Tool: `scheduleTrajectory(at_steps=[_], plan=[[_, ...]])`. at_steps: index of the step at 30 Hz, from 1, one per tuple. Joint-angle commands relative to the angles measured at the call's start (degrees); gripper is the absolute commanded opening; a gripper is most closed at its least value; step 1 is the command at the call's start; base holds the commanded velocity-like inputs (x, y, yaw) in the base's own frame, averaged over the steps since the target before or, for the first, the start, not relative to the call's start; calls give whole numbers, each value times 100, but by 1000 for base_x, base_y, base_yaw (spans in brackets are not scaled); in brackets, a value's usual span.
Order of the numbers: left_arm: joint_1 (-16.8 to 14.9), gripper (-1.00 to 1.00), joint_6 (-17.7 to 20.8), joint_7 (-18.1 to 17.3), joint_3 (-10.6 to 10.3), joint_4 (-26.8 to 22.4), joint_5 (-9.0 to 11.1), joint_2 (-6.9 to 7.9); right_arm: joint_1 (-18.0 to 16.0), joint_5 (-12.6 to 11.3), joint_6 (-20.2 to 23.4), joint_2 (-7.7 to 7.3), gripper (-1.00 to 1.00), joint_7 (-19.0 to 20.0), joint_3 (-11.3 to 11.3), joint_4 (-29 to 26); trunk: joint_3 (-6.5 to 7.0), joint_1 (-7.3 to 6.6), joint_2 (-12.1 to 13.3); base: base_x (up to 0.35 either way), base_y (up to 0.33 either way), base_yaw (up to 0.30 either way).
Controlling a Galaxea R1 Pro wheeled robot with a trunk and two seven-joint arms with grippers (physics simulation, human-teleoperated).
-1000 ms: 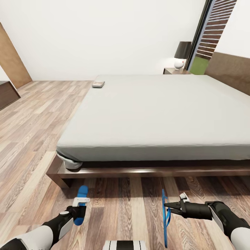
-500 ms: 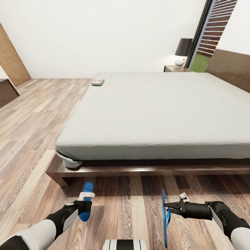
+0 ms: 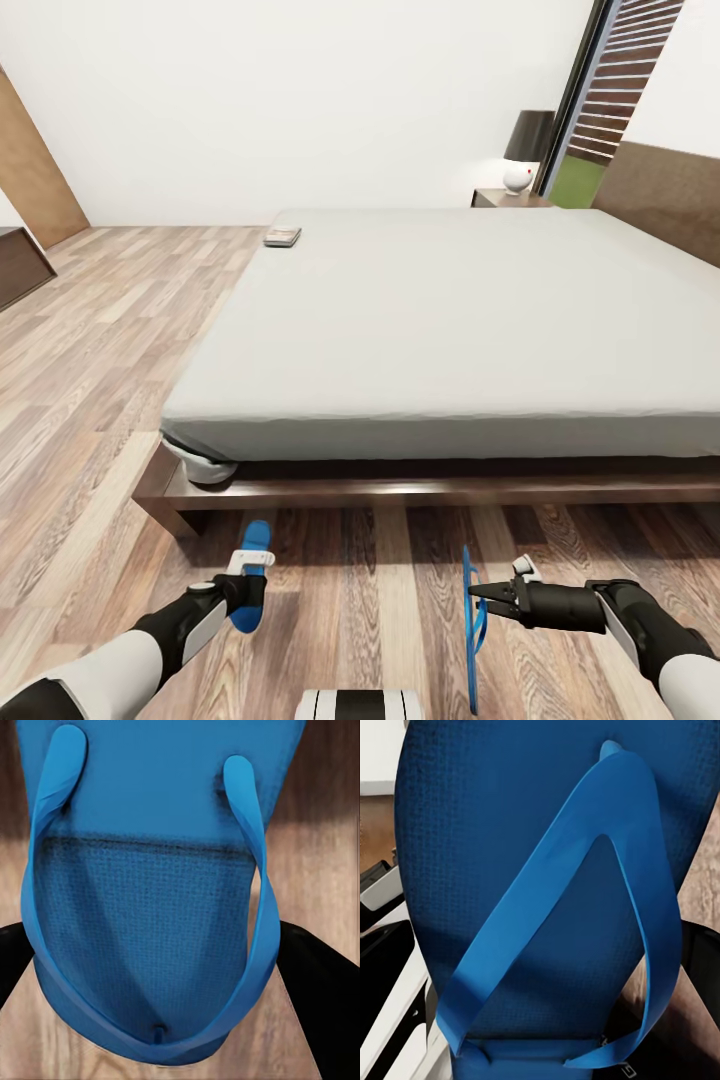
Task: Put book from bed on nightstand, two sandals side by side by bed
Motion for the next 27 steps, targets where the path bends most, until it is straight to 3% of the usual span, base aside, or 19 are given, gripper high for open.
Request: scheduleTrajectory(at_steps=[1,6,17,24,27], plan=[[-1,-100,20,-1,-14,-19,20,6,-1,-10,60,1,-100,13,-4,-1,-4,-1,-2,0,0,0],[-1,-100,-2,9,-14,-37,20,19,0,-9,60,6,-100,13,-4,-2,-71,7,-6,0,0,0],[-10,-100,-106,26,-13,-150,15,12,0,-16,60,0,-100,17,-12,-10,-71,7,-6,0,0,0],[-61,-100,-185,26,-13,-154,14,17,3,-18,60,-1,-100,21,-13,-17,-226,25,-15,0,0,0],[-77,-100,-192,27,-13,-156,14,22,4,-18,56,-1,-100,22,-13,-19,-226,25,-15,0,0,0]])
